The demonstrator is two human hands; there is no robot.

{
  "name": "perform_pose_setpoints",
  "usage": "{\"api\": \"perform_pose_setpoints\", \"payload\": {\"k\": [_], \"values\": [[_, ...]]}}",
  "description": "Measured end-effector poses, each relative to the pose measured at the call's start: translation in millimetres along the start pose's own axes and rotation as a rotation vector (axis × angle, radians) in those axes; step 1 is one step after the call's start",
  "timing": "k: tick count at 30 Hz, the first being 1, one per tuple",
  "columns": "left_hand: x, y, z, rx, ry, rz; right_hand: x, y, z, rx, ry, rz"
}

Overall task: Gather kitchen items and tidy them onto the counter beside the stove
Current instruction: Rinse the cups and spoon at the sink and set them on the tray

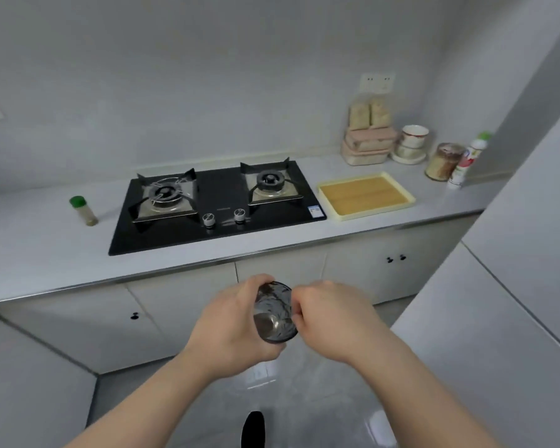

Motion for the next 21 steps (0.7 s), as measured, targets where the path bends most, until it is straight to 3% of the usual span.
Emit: {"api": "perform_pose_setpoints", "payload": {"k": [6,14,21], "values": [[47.9,-108.6,55.2,-0.103,0.021,0.126,114.3,-24.5,-2.0,-0.014,-0.048,0.137],[83.5,-294.3,96.0,-0.145,0.135,0.162,264.0,-120.2,-22.4,0.172,-0.253,0.337],[105.8,-420.2,124.2,-0.185,0.223,0.113,371.8,-176.3,-37.4,0.346,-0.958,0.567]]}}
Point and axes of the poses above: each hand's wrist, its own y-axis away from the middle knuckle, its own z-axis out of the palm, x = y × z, the point moved 3 cm from there along -y, towards the middle knuckle, and after that the axes turned 5 degrees about -z, right-handed, at the moved point
